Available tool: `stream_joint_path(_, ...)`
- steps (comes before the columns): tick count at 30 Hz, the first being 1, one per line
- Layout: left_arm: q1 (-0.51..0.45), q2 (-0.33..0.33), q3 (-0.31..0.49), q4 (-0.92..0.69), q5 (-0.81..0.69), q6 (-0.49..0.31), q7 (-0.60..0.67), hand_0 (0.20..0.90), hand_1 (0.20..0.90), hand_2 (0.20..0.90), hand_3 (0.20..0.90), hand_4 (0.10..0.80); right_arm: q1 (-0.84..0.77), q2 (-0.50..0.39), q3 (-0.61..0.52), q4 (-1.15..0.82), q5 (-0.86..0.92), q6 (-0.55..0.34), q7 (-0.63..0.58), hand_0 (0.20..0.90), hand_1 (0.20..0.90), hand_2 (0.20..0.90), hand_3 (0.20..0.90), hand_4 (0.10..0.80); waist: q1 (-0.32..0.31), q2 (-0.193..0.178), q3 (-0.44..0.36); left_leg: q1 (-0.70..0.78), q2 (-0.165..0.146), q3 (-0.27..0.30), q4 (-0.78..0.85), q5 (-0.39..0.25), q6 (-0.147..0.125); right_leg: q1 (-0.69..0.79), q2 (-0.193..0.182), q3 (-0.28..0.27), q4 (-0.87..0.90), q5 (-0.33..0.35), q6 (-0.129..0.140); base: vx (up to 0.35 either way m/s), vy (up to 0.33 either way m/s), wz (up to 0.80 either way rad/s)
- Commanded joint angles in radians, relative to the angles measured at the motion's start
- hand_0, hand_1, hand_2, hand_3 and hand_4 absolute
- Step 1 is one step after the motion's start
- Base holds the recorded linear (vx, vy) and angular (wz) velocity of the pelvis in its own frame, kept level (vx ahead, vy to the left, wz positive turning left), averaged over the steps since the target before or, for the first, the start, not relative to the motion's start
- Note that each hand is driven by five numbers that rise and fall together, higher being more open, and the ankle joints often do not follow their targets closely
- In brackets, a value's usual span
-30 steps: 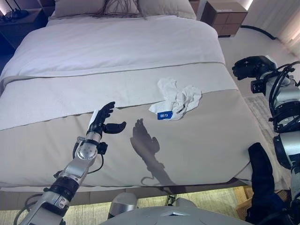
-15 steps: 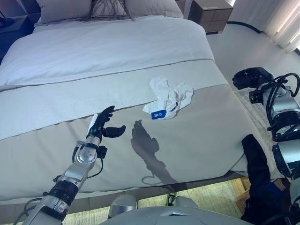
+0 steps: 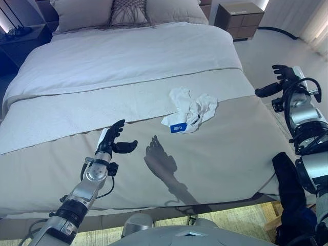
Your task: Pick up the clothes from the bed and place them into the basket
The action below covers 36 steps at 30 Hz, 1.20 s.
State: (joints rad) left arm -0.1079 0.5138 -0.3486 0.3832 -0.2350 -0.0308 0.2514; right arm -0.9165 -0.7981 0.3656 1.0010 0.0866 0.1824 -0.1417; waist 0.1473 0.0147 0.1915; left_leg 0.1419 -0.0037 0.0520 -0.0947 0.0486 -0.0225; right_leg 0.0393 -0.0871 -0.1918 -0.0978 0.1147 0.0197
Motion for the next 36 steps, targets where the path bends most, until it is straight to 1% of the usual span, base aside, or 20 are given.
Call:
stream_joint_path(1,-0.033,0.014,0.007,0.001,0.007,-0.054,0.037,0.9,0.9,0.9,0.9,0.8,-0.122,-0.052,0.079,-0.055,-0.06,-0.101,-0.051,0.9,0.9,0.9,0.9,0.8,0.037,-0.029,-0.067,-0.071,0.017,-0.137,0.012,-0.005,-0.023,0.096,-0.033,-0.077,0.042,-0.087,0.04,0.001,-0.024,0.15)
stream_joint_path(7,-0.017,0.009,0.017,0.002,0.009,-0.04,0.033,0.9,0.9,0.9,0.9,0.8,-0.122,-0.022,0.12,-0.071,-0.126,-0.106,-0.065,0.9,0.9,0.9,0.9,0.8,0.058,-0.034,-0.066,-0.079,0.016,-0.158,0.009,0.004,-0.024,0.099,-0.03,-0.092,0.032,-0.084,0.038,0.02,-0.022,0.1)
stream_joint_path(16,-0.003,0.002,0.023,0.007,0.004,-0.029,0.028,0.9,0.9,0.9,0.9,0.8,-0.104,0.01,0.13,-0.077,-0.12,-0.086,-0.076,0.9,0.9,0.9,0.9,0.8,0.08,-0.04,-0.057,-0.09,0.013,-0.189,0.007,0.015,-0.024,0.103,-0.02,-0.109,0.022,-0.081,0.034,0.011,-0.018,0.06)
stream_joint_path(18,0.011,0.0,0.029,0.019,-0.015,-0.032,0.019,0.9,0.9,0.9,0.9,0.8,-0.101,0.015,0.134,-0.082,-0.124,-0.08,-0.083,0.9,0.9,0.9,0.9,0.8,0.079,-0.044,-0.057,-0.083,0.013,-0.185,0.011,0.013,-0.023,0.102,-0.015,-0.11,0.04,-0.091,0.031,0.008,-0.053,0.04)
stream_joint_path(19,0.02,0.01,0.045,0.011,-0.029,-0.029,0.01,0.9,0.9,0.9,0.9,0.8,-0.088,0.009,0.136,-0.118,-0.104,-0.067,-0.1,0.9,0.9,0.9,0.9,0.8,0.077,-0.043,-0.053,-0.083,0.016,-0.177,0.026,0.009,-0.017,0.087,-0.007,-0.113,0.129,-0.131,0.022,-0.077,-0.126,0.02)
stream_joint_path(20,0.022,0.026,0.061,-0.007,-0.037,-0.023,0.005,0.9,0.9,0.9,0.9,0.8,-0.061,0.002,0.116,-0.163,-0.084,-0.058,-0.118,0.9,0.9,0.9,0.9,0.8,0.07,-0.037,-0.044,-0.089,0.019,-0.184,0.05,0.004,-0.007,0.057,-0.005,-0.106,0.242,-0.158,0.021,-0.137,-0.165,-0.01)
stream_joint_path(21,0.017,0.039,0.075,-0.015,-0.042,-0.026,0.0,0.9,0.9,0.9,0.9,0.8,-0.022,0.001,0.082,-0.21,-0.071,-0.053,-0.14,0.9,0.9,0.9,0.9,0.8,0.061,-0.028,-0.028,-0.095,0.022,-0.201,0.075,-0.002,0.006,0.0,-0.03,-0.081,0.393,-0.143,0.039,-0.238,-0.232,0.0)
stream_joint_path(22,0.003,0.045,0.093,-0.018,-0.05,-0.031,0.003,0.9,0.9,0.9,0.9,0.8,0.015,0.016,0.048,-0.241,-0.068,-0.064,-0.166,0.9,0.9,0.9,0.9,0.8,0.053,-0.016,-0.006,-0.1,0.031,-0.22,0.091,-0.003,0.014,-0.074,-0.091,-0.036,0.534,-0.08,0.069,-0.246,-0.228,0.01)
stream_joint_path(23,-0.003,0.046,0.097,-0.016,-0.058,-0.031,0.007,0.9,0.9,0.9,0.9,0.8,0.022,0.023,0.042,-0.244,-0.073,-0.071,-0.17,0.9,0.9,0.9,0.9,0.8,0.055,-0.017,0.001,-0.102,0.032,-0.22,0.095,-0.003,0.014,-0.096,-0.108,-0.018,0.564,-0.07,0.076,-0.386,-0.433,0.19)
stream_joint_path(24,-0.053,0.031,0.097,0.007,-0.092,-0.055,0.048,0.9,0.9,0.9,0.9,0.8,0.011,0.04,0.044,-0.229,-0.105,-0.091,-0.179,0.9,0.9,0.9,0.9,0.8,0.05,-0.006,0.026,-0.11,0.068,-0.242,0.09,0.012,-0.004,-0.102,-0.134,0.034,0.537,-0.091,0.078,-0.338,-0.469,0.37)
stream_joint_path(25,-0.083,0.019,0.093,0.02,-0.102,-0.064,0.059,0.9,0.9,0.9,0.9,0.8,-0.001,0.036,0.044,-0.216,-0.112,-0.096,-0.174,0.9,0.9,0.9,0.9,0.8,0.048,0.001,0.032,-0.127,0.094,-0.262,0.089,0.025,-0.018,-0.083,-0.117,0.046,0.491,-0.165,0.068,-0.397,-0.68,0.49)
stream_joint_path(26,-0.113,0.007,0.09,0.028,-0.108,-0.07,0.067,0.9,0.9,0.9,0.9,0.8,-0.022,0.018,0.043,-0.183,-0.085,-0.113,-0.16,0.9,0.9,0.9,0.9,0.8,0.05,-0.012,0.035,-0.183,0.117,-0.28,0.107,0.039,-0.043,-0.031,-0.07,0.04,0.384,-0.227,0.039,-0.275,-0.599,0.45)
stream_joint_path(27,-0.114,-0.007,0.094,0.034,-0.106,-0.074,0.074,0.9,0.9,0.9,0.9,0.8,-0.039,0.02,0.04,-0.167,-0.078,-0.106,-0.152,0.9,0.9,0.9,0.9,0.8,0.06,-0.024,0.042,-0.221,0.143,-0.267,0.107,0.082,-0.068,0.012,-0.047,0.012,0.32,-0.22,0.026,-0.283,-0.598,0.37)
stream_joint_path(28,-0.114,-0.023,0.099,0.039,-0.12,-0.081,0.074,0.9,0.9,0.9,0.9,0.8,-0.052,0.023,0.045,-0.168,-0.105,-0.086,-0.14,0.9,0.9,0.9,0.9,0.8,0.061,-0.027,0.056,-0.256,0.17,-0.211,0.097,0.151,-0.083,0.038,-0.018,0.0,0.303,-0.23,0.017,-0.264,-0.472,0.33)
stream_joint_path(29,-0.123,-0.043,0.104,0.04,-0.113,-0.084,0.058,0.9,0.9,0.9,0.9,0.8,-0.043,0.002,0.048,-0.176,-0.091,-0.074,-0.146,0.9,0.9,0.9,0.9,0.8,0.05,-0.03,0.066,-0.322,0.187,-0.106,0.132,0.206,-0.089,0.067,0.005,-0.024,0.288,-0.242,0.008,-0.314,-0.434,0.18)
stream_joint_path(30,-0.136,-0.06,0.102,0.04,-0.093,-0.081,0.053,0.9,0.9,0.9,0.9,0.8,-0.026,-0.024,0.04,-0.2,-0.06,-0.067,-0.145,0.9,0.9,0.9,0.9,0.8,0.035,-0.038,0.07,-0.367,0.187,-0.044,0.213,0.21,-0.089,0.082,0.011,-0.056,0.268,-0.235,-0.003,-0.322,-0.381,0.15)
stream_joint_path(32,-0.153,-0.08,0.077,0.055,-0.091,-0.094,0.089,0.9,0.9,0.9,0.9,0.8,-0.032,-0.022,0.044,-0.205,-0.064,-0.079,-0.129,0.9,0.9,0.9,0.9,0.8,0.018,-0.067,0.068,-0.306,0.114,-0.065,0.268,0.117,-0.055,0.058,-0.002,-0.061,0.24,-0.194,-0.002,-0.282,-0.226,0.46)
stream_joint_path(33,-0.156,-0.086,0.072,0.057,-0.092,-0.101,0.104,0.9,0.9,0.9,0.9,0.8,-0.04,-0.021,0.054,-0.2,-0.065,-0.087,-0.128,0.9,0.9,0.9,0.9,0.8,0.013,-0.076,0.062,-0.287,0.086,-0.071,0.31,0.104,-0.05,0.051,-0.005,-0.057,0.23,-0.18,-0.004,-0.238,-0.117,0.37)
stream_joint_path(35,-0.166,-0.097,0.068,0.044,-0.086,-0.083,0.128,0.9,0.9,0.9,0.9,0.8,-0.056,-0.03,0.063,-0.192,-0.05,-0.096,-0.123,0.9,0.9,0.9,0.9,0.8,-0.002,-0.098,0.044,-0.255,0.032,-0.084,0.406,0.057,-0.037,0.04,-0.012,-0.047,0.196,-0.154,-0.016,-0.176,-0.106,0.01)
stream_joint_path(36,-0.169,-0.098,0.066,0.043,-0.083,-0.075,0.132,0.9,0.9,0.9,0.9,0.8,-0.062,-0.027,0.067,-0.18,-0.04,-0.103,-0.125,0.9,0.9,0.9,0.9,0.8,-0.004,-0.102,0.035,-0.234,0.012,-0.091,0.403,0.022,-0.029,0.041,-0.008,-0.044,0.175,-0.145,-0.016,-0.11,-0.086,0.07)
